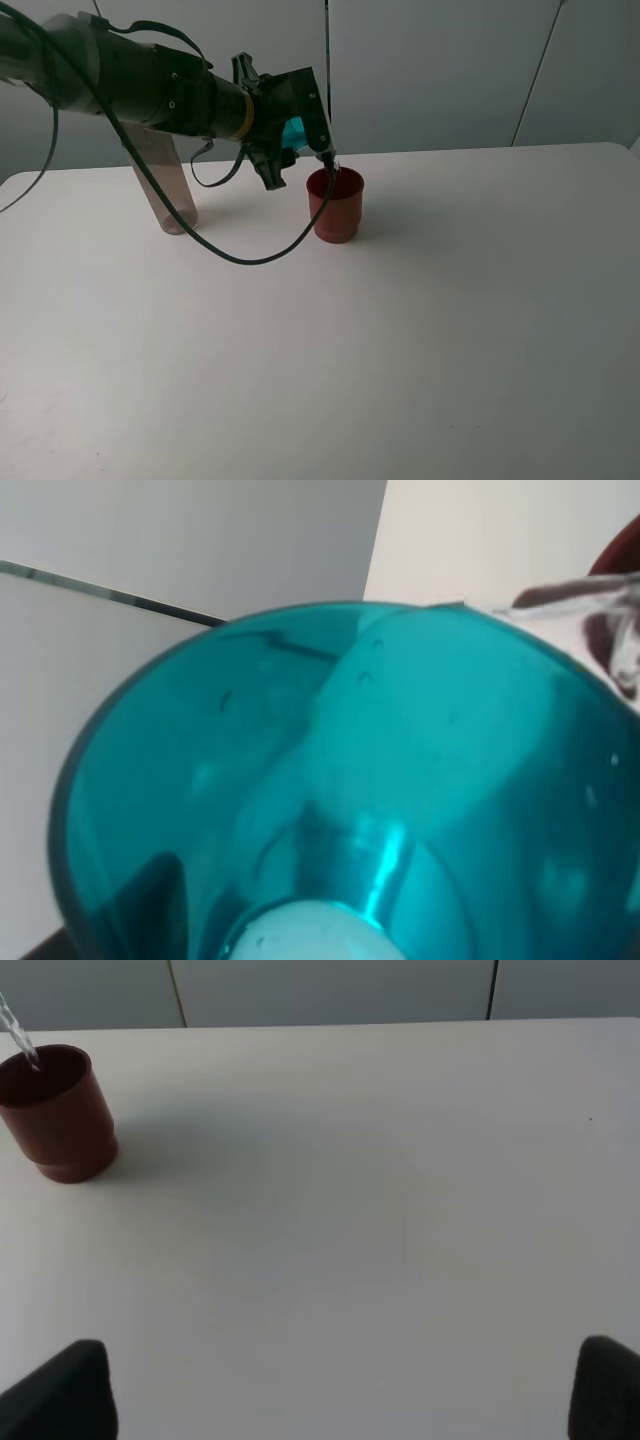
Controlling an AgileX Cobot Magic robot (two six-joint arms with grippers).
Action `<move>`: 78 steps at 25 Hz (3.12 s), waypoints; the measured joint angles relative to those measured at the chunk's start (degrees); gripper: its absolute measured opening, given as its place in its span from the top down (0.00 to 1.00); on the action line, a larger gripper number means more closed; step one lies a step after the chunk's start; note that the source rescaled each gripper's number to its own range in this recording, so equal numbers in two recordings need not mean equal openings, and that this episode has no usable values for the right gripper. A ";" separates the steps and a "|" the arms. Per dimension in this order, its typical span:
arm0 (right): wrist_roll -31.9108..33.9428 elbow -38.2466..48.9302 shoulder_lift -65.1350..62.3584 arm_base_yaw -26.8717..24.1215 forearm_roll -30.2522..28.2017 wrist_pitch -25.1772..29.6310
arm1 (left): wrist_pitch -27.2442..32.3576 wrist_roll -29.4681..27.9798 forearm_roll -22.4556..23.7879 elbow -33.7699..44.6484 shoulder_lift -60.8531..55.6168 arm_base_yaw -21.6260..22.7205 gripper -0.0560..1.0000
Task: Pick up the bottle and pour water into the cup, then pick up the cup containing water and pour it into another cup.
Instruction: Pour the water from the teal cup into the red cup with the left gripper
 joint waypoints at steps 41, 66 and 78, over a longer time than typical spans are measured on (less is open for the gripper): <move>0.00 0.00 0.00 0.00 0.00 0.00 | 2.58 1.58 14.38 0.00 0.00 -0.96 0.76; 0.00 0.00 0.00 0.00 0.00 0.00 | 5.29 5.49 16.02 0.00 0.00 -2.21 0.76; 0.00 0.00 0.00 0.00 0.00 0.00 | 6.88 12.43 16.02 0.00 0.00 -2.34 0.76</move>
